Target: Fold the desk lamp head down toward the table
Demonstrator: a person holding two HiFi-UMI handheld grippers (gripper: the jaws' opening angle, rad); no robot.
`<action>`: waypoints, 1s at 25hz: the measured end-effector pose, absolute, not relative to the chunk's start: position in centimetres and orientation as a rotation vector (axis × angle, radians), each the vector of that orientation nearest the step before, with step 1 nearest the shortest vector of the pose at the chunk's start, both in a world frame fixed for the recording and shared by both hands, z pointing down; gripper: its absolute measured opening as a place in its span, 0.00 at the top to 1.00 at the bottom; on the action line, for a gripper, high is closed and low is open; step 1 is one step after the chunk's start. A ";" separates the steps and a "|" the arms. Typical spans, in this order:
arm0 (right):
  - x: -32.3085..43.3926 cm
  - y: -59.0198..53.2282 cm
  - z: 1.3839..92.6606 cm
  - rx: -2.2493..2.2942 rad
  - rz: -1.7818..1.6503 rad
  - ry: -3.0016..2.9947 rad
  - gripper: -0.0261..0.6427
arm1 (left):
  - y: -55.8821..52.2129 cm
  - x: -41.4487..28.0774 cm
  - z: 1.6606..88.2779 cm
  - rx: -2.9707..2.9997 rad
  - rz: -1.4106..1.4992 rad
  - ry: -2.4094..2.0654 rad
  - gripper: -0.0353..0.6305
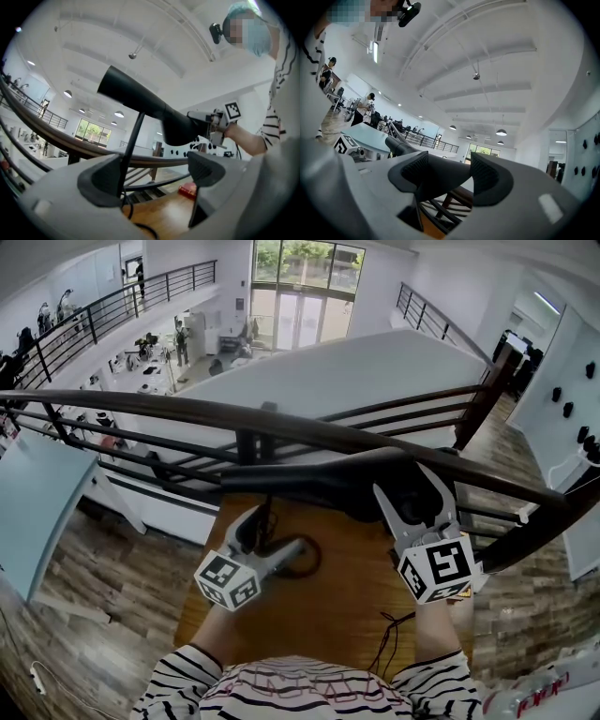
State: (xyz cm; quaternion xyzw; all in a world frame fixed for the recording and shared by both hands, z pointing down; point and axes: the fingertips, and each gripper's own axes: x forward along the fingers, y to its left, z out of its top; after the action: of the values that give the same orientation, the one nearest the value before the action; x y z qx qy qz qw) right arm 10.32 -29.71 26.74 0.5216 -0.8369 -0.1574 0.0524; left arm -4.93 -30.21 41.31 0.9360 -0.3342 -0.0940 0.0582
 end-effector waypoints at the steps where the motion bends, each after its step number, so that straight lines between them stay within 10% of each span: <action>1: 10.5 -29.7 27.2 1.592 -0.453 -2.552 0.55 | -30.2 -4.9 41.3 2.836 -0.284 -1.014 0.28; 25: 8.9 -30.2 40.6 1.541 0.175 -2.632 0.55 | -29.7 -5.0 40.6 2.822 -0.322 -0.961 0.21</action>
State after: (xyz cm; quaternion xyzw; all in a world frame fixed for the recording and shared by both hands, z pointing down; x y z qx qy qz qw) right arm 8.90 -30.23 40.60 0.5038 -0.8609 0.0571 0.0432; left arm -5.00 -29.66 40.61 0.9388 -0.3196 -0.1071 0.0714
